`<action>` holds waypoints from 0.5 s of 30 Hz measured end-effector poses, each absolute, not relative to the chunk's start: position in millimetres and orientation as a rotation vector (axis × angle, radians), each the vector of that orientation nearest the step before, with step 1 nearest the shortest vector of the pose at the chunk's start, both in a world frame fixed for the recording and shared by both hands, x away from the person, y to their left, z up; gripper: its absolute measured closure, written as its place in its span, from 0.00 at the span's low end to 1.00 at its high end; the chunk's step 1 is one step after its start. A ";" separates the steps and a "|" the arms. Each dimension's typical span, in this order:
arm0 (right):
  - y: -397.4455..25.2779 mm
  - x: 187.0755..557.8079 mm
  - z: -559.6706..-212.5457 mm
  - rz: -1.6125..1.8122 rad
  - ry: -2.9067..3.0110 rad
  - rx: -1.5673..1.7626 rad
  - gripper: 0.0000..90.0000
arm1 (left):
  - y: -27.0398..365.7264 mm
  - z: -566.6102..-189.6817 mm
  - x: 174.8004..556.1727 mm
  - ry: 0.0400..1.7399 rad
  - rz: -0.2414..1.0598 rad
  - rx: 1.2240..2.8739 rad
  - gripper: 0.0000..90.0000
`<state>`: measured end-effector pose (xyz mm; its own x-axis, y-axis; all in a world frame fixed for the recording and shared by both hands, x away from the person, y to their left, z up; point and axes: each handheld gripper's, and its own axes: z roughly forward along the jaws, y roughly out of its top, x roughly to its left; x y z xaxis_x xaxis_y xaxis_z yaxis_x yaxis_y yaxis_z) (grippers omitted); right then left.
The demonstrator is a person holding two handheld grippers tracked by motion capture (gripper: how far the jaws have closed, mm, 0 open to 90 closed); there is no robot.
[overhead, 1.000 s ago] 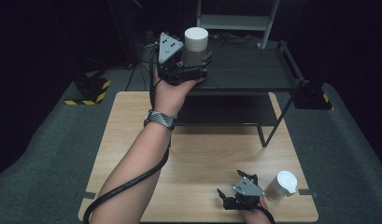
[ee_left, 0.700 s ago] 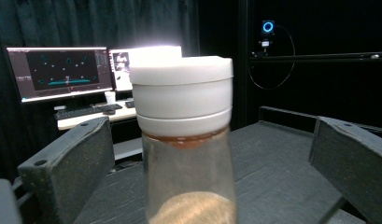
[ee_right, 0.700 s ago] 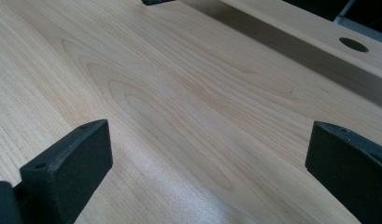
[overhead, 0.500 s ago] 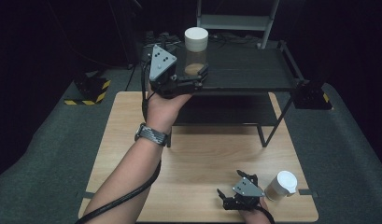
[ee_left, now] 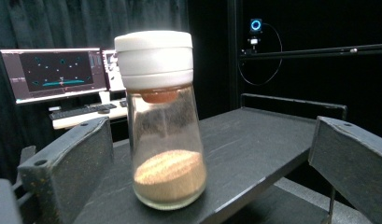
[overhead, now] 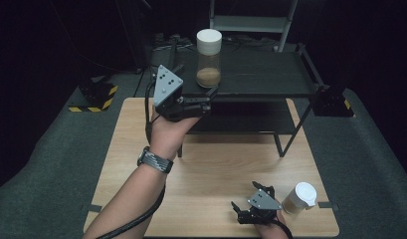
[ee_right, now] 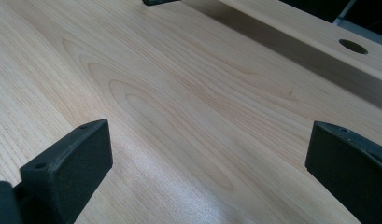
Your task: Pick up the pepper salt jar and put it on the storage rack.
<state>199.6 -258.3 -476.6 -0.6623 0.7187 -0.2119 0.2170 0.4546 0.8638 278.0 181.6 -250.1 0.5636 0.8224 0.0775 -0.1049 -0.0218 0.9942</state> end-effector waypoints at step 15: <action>-256.4 200.0 -475.7 1.140 2.147 0.771 0.00 | 191.0 -277.1 259.1 0.669 0.849 1.434 0.00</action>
